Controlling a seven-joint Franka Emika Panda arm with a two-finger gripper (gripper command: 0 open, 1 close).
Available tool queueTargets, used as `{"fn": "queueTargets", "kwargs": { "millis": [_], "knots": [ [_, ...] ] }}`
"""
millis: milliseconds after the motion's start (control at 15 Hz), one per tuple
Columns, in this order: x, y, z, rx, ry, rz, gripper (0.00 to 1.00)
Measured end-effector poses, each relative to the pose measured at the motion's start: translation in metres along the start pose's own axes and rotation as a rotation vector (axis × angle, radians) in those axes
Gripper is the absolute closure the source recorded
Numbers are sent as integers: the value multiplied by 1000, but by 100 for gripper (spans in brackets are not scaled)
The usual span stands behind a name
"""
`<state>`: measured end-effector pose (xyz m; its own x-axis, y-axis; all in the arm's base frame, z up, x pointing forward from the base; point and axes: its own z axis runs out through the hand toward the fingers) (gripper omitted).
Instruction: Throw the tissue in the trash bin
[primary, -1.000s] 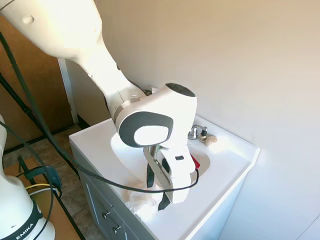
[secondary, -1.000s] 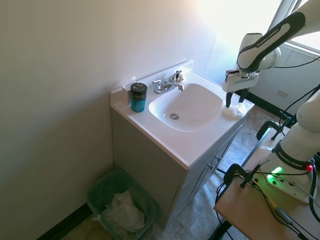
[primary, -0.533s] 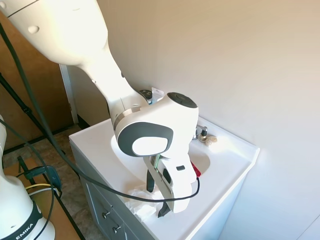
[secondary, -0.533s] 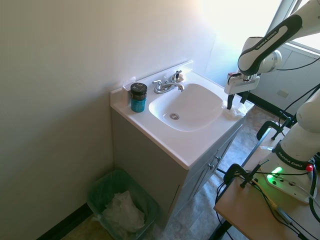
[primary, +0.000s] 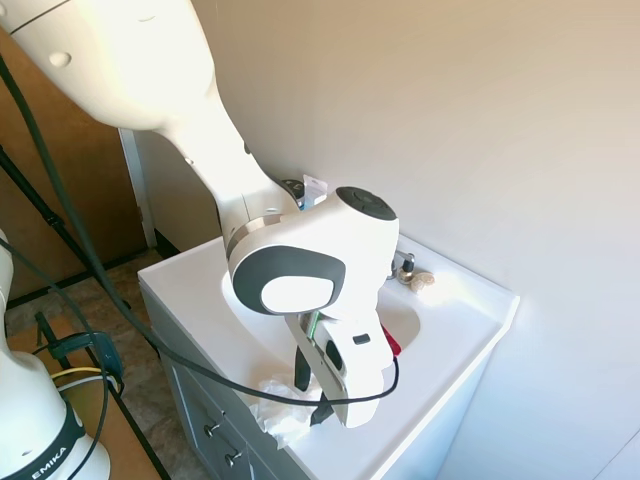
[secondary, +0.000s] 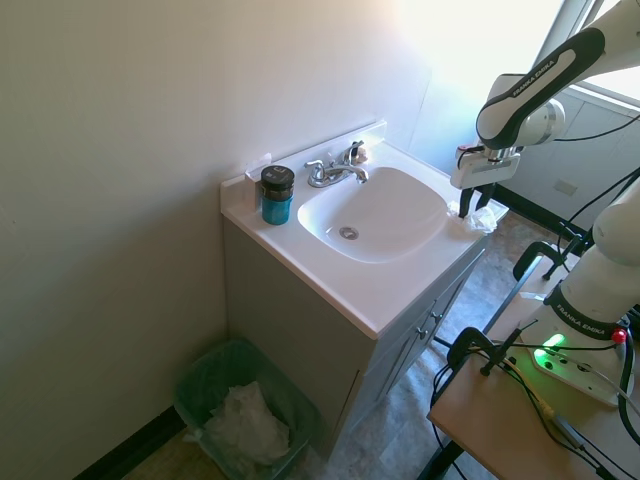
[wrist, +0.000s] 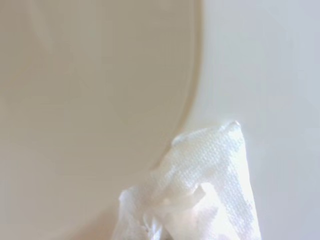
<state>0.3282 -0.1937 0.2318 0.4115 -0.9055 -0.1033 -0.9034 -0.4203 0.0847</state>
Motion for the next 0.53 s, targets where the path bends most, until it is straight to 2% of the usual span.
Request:
{"fn": "queueTargets", "kwargs": {
  "millis": [533],
  "knots": [
    [-6,-6,-3,32,-35,17,100]
  ]
}}
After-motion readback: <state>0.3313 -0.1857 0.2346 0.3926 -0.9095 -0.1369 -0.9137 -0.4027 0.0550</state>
